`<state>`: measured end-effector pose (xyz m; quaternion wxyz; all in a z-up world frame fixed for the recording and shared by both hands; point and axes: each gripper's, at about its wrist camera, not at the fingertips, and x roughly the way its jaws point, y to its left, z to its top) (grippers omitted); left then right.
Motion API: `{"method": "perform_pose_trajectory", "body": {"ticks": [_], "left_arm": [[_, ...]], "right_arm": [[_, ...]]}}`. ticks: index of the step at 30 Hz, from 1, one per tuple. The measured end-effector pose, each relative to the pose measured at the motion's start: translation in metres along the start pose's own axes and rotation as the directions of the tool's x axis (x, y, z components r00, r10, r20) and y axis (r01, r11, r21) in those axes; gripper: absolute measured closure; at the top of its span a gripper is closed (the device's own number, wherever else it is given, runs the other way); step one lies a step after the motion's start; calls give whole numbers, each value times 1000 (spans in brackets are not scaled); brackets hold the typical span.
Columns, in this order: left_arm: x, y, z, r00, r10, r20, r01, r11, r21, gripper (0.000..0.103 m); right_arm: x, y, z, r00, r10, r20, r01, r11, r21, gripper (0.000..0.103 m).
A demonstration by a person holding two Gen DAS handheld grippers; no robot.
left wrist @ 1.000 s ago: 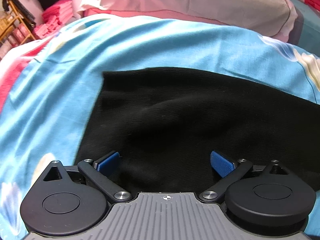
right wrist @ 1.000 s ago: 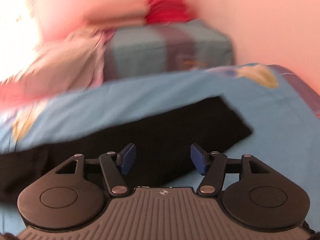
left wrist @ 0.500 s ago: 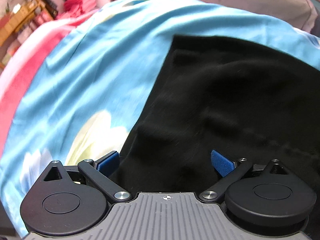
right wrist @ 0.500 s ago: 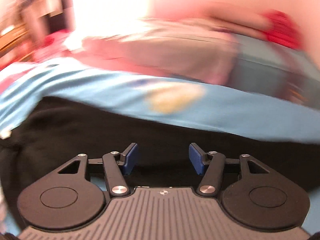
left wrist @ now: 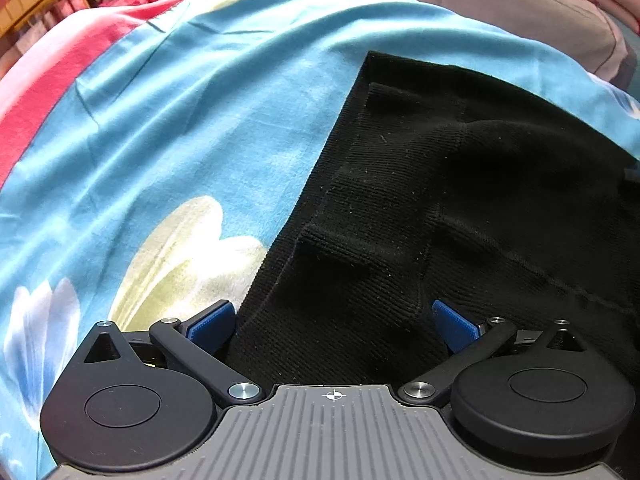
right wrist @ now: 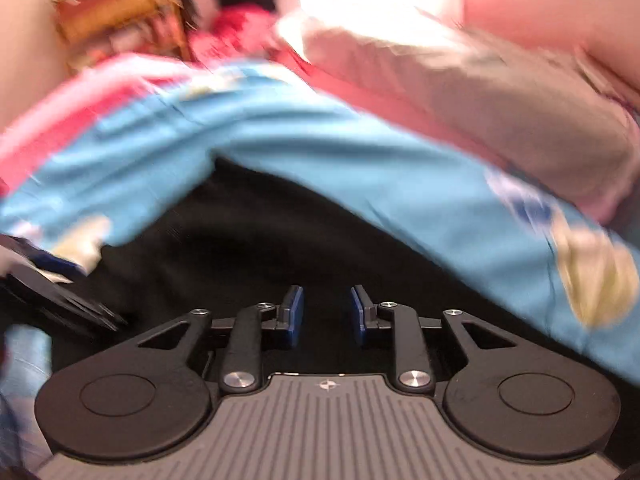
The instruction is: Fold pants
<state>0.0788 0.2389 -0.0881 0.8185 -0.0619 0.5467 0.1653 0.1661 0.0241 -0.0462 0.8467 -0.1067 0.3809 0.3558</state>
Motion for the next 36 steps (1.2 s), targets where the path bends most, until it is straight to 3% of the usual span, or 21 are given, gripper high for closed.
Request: {"method": "perform_pose_trajectory", "body": {"ticks": [5, 6, 8, 11, 15, 17, 20, 22, 23, 25, 26, 27, 29, 31, 32, 33, 35, 36], "left_arm": [[4, 7, 3, 1000, -19, -1, 19, 1000, -1, 0], [4, 7, 3, 1000, -21, -1, 21, 1000, 1, 0], [2, 7, 1, 1000, -24, 2, 24, 1000, 2, 0], [2, 8, 0, 1000, -25, 5, 25, 1000, 5, 0], [3, 8, -1, 1000, -24, 8, 24, 1000, 6, 0], [3, 8, -2, 1000, -25, 8, 24, 1000, 6, 0], [3, 8, -1, 1000, -23, 5, 23, 1000, 8, 0], [3, 7, 0, 1000, -20, 4, 20, 1000, 8, 0], [3, 6, 0, 1000, -17, 3, 17, 1000, 10, 0], [3, 4, 1, 1000, -11, -3, 11, 1000, 11, 0], [2, 4, 2, 1000, -7, -11, 7, 1000, 9, 0], [1, 3, 3, 1000, 0, -19, 0, 1000, 7, 0], [0, 2, 4, 999, 13, -30, -13, 1000, 6, 0], [0, 2, 4, 999, 17, -31, -17, 1000, 0, 0], [0, 1, 5, 999, 20, -33, -20, 1000, -5, 0], [-1, 1, 5, 999, 23, -36, -23, 1000, -7, 0], [-1, 0, 6, 999, 32, -40, -32, 999, -3, 0], [-1, 0, 7, 999, 34, -42, -34, 999, -1, 0]], "right_arm": [[54, 16, 24, 994, 1, -110, -6, 999, -41, 75], [70, 15, 26, 990, -22, -136, 18, 999, -29, 76], [83, 6, 33, 994, -10, -111, 18, 997, 76, 76], [77, -5, 34, 994, 18, -104, 5, 976, 219, 74], [43, 5, 17, 996, -29, -80, 40, 990, 138, 59], [22, 13, 3, 997, -30, -64, 37, 994, 99, 59], [-15, 38, -24, 995, 62, -73, -60, 998, 21, 61], [-32, 66, -48, 983, 159, -92, -162, 986, -31, 61], [-34, 79, -58, 970, 207, -125, -216, 974, -64, 61], [-27, 111, -83, 916, 298, -267, -346, 926, -153, 62], [-28, 123, -91, 914, 288, -287, -350, 916, -196, 62], [-36, 128, -92, 931, 273, -244, -328, 918, -225, 63], [-45, 120, -84, 914, 353, -202, -379, 918, -113, 62], [-47, 115, -84, 936, 314, -160, -324, 945, -45, 59], [-42, 118, -88, 940, 279, -197, -296, 953, -64, 60], [-35, 123, -95, 924, 269, -272, -300, 951, -79, 53], [-47, 133, -102, 914, 308, -264, -353, 925, -143, 52], [-52, 136, -103, 892, 351, -286, -404, 901, -156, 51]]}}
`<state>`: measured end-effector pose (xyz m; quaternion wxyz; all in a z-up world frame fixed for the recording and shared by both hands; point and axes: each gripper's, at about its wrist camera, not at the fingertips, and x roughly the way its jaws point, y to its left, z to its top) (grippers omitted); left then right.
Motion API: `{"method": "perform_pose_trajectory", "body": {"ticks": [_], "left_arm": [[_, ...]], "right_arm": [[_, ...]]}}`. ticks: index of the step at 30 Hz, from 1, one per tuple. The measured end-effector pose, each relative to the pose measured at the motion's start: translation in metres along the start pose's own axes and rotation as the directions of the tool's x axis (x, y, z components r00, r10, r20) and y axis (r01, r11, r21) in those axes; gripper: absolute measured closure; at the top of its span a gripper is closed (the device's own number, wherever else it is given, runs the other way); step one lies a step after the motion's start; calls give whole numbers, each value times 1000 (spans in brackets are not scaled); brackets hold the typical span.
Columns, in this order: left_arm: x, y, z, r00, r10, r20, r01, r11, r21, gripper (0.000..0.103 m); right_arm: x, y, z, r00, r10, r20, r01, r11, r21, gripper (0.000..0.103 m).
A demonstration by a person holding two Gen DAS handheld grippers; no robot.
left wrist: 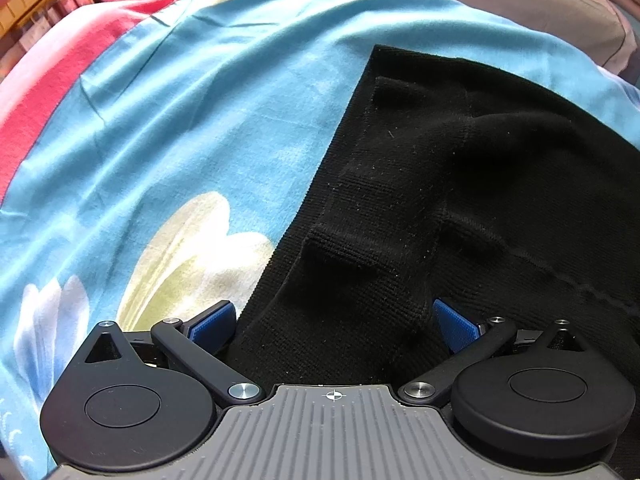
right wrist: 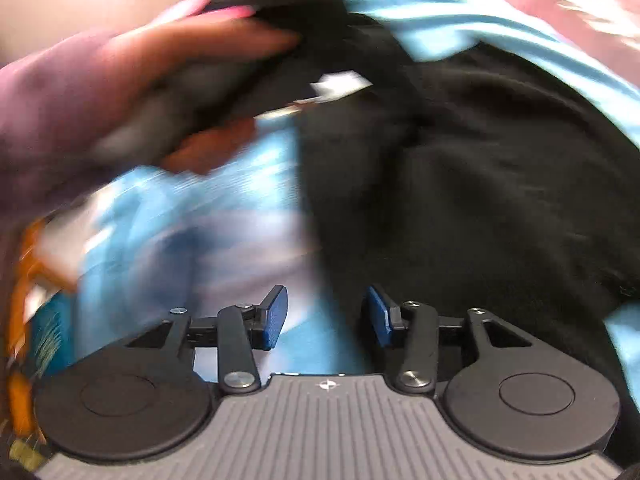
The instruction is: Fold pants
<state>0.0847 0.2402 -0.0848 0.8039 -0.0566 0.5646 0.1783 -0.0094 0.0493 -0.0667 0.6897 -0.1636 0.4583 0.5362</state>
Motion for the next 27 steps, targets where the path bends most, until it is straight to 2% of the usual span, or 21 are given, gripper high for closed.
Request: {"method": "perform_pose_trajectory", "body": {"ticks": [2, 5, 7, 10, 12, 14, 16, 18, 20, 27], "left_arm": [[1, 0, 1, 1000, 2, -5, -2, 1000, -4, 0], [0, -1, 2, 1000, 8, -15, -9, 1000, -13, 0], [-1, -2, 3, 1000, 16, -20, -16, 1000, -14, 0], [-5, -5, 5, 1000, 18, -18, -18, 1000, -23, 0], [-10, -9, 5, 1000, 20, -7, -21, 1000, -22, 0], [-18, -13, 5, 999, 32, 4, -32, 999, -13, 0], [-27, -18, 4, 999, 42, 21, -42, 999, -5, 0], [-37, -21, 3, 998, 47, 35, -47, 999, -2, 0], [-44, -25, 0, 998, 48, 39, -48, 999, -1, 0], [-60, -44, -13, 999, 45, 19, -45, 999, 6, 0]], "right_arm": [[-12, -1, -2, 999, -25, 43, 24, 1000, 18, 52], [-31, -14, -8, 989, -120, 92, 109, 987, 116, 52], [-44, -23, -18, 983, -149, 102, 131, 977, 167, 52], [-51, -29, -39, 983, -175, 49, 160, 962, 221, 51], [-47, -28, -54, 988, -149, -38, 153, 957, 245, 50], [-56, -18, -62, 992, -125, -14, 126, 968, 216, 48], [-72, -19, -64, 994, -103, 24, 93, 963, 254, 50], [-87, -25, -67, 987, -144, 65, 117, 942, 314, 49], [-100, -29, -71, 975, -205, 87, 167, 930, 326, 49], [-112, -45, -102, 951, -310, 23, 273, 868, 415, 49]]}}
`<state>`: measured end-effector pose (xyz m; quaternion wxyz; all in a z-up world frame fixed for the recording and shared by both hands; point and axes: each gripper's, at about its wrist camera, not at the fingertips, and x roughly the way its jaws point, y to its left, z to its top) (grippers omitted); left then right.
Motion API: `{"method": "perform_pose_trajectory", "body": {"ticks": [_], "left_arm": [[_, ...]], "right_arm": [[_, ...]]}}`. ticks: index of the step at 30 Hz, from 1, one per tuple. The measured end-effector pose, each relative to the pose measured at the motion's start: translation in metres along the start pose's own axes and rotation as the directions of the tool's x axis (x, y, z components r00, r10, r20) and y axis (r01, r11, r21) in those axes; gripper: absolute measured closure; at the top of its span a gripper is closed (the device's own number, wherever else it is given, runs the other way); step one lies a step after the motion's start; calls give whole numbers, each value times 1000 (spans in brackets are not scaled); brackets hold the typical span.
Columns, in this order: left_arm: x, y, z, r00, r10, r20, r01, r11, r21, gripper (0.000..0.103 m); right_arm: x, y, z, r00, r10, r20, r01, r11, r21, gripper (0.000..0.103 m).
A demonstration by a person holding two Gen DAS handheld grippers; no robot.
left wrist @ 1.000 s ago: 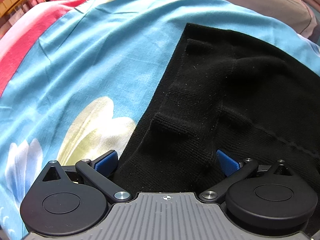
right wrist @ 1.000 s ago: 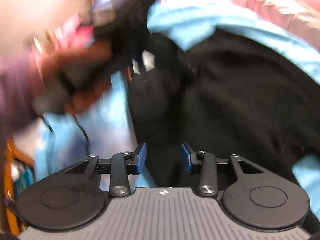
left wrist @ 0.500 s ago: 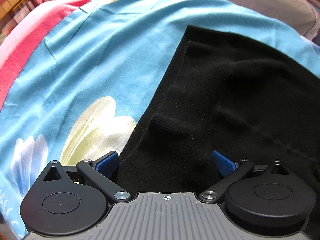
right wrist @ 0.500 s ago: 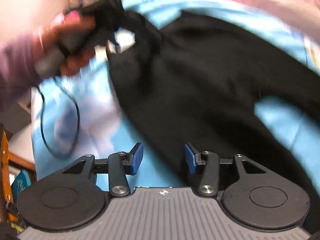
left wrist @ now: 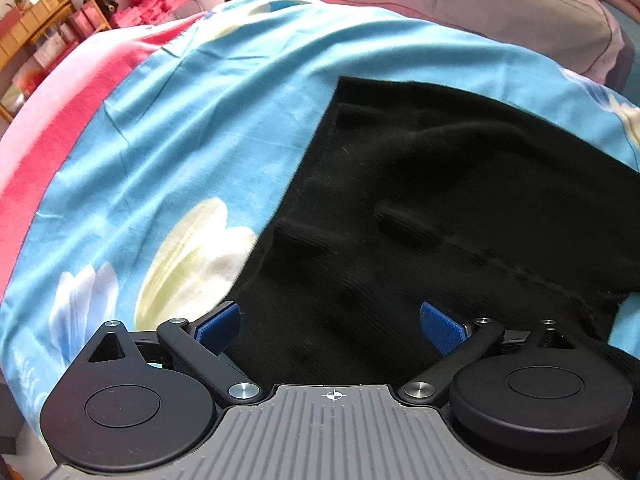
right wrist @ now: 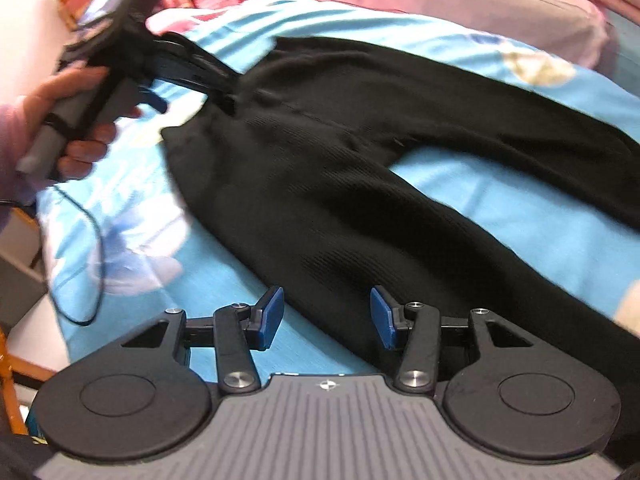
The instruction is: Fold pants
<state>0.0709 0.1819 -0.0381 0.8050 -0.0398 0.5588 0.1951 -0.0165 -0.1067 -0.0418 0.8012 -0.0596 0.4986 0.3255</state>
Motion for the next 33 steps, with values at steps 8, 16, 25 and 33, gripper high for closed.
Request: {"method": "perform_pose_trajectory", "body": {"ticks": [8, 16, 25, 33], "left_arm": [[14, -23, -24, 998, 4, -70, -2, 999, 32, 0], [29, -35, -32, 995, 45, -91, -39, 997, 66, 0], [34, -34, -30, 994, 49, -97, -42, 997, 67, 0], [40, -31, -28, 994, 50, -96, -44, 997, 65, 0]], "right_arm": [[-12, -16, -19, 999, 25, -44, -22, 997, 68, 47], [-21, -51, -34, 990, -131, -43, 137, 974, 181, 48], [-47, -53, -38, 990, -141, 0, 138, 972, 192, 49], [-32, -59, -44, 982, -176, -66, 186, 966, 179, 39]]}}
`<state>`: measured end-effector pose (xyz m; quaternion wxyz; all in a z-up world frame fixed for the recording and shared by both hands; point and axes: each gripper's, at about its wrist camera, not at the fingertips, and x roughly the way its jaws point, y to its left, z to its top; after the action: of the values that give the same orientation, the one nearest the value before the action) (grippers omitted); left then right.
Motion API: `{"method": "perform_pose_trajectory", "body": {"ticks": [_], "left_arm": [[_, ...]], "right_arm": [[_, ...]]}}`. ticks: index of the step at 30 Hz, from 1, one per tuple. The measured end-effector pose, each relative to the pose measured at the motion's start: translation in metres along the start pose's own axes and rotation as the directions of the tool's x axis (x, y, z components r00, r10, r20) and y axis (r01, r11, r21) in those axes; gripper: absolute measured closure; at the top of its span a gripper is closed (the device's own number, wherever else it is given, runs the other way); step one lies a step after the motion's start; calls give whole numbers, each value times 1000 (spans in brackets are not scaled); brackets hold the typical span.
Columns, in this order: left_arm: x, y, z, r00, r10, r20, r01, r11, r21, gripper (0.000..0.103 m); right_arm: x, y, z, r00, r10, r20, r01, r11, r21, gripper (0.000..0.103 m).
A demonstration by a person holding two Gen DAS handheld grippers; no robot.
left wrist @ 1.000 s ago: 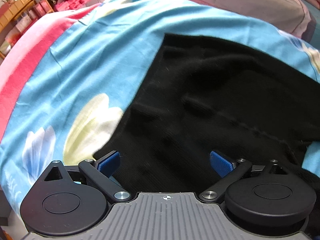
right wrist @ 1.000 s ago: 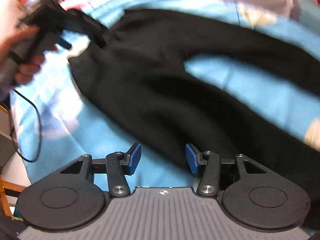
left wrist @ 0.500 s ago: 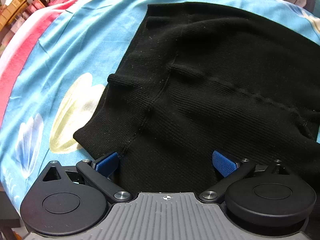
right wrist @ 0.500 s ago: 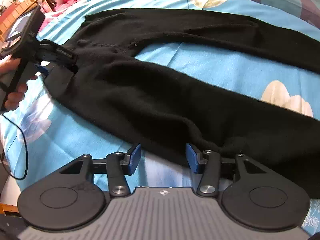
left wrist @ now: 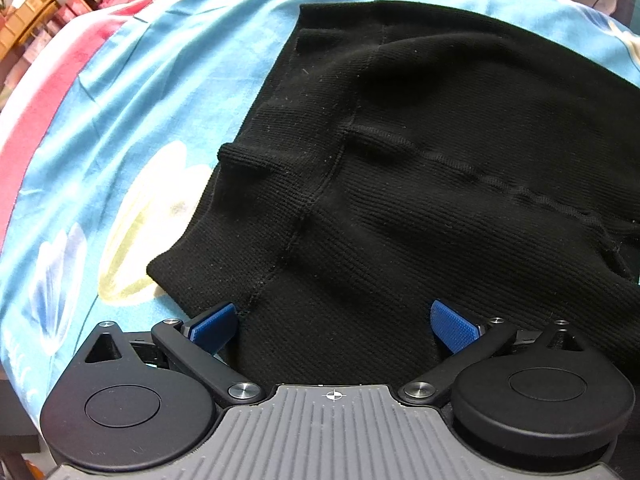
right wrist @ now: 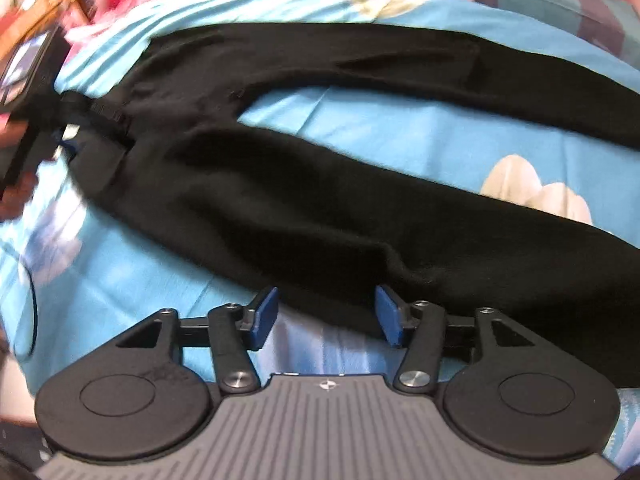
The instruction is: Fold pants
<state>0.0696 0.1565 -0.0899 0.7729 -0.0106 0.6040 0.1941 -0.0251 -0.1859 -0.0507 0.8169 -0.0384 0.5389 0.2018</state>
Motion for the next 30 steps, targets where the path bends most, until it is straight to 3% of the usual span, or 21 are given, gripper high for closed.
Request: {"method": "perform_pose_trajectory", "body": {"ticks": [3, 6, 10, 12, 14, 20, 22, 27, 30], "left_arm": [[-3, -1, -1, 1000, -9, -9, 9, 1000, -6, 0], [-3, -1, -2, 1000, -10, -8, 10, 1000, -3, 0], [-4, -1, -3, 1000, -6, -2, 6, 1000, -2, 0], [-4, -2, -3, 1000, -2, 0, 2, 1000, -2, 0], [-4, -3, -4, 1000, 2, 1, -2, 1000, -2, 0], [-4, -3, -4, 1000, 2, 1, -2, 1000, -6, 0], [-4, -3, -3, 1000, 3, -2, -3, 1000, -10, 0], [-3, -2, -2, 1000, 9, -6, -9, 1000, -12, 0], [-3, -1, -1, 1000, 7, -6, -7, 1000, -10, 0]], "right_arm": [[-3, 0, -5, 1000, 14, -16, -14, 1000, -14, 41], [-18, -12, -7, 999, 20, 33, -22, 998, 58, 42], [-24, -20, -4, 990, -78, 116, 69, 994, 84, 41], [-16, -27, -3, 987, -117, 109, 104, 987, 119, 41], [-5, -32, -6, 992, -114, 46, 106, 984, 146, 40], [-9, -22, -21, 995, -100, -11, 100, 994, 51, 32], [-12, -21, -24, 994, -106, -13, 106, 994, 28, 32], [-24, -32, -26, 997, -76, 17, 73, 990, 117, 32], [-29, -37, -29, 995, -99, 24, 95, 986, 136, 32]]}}
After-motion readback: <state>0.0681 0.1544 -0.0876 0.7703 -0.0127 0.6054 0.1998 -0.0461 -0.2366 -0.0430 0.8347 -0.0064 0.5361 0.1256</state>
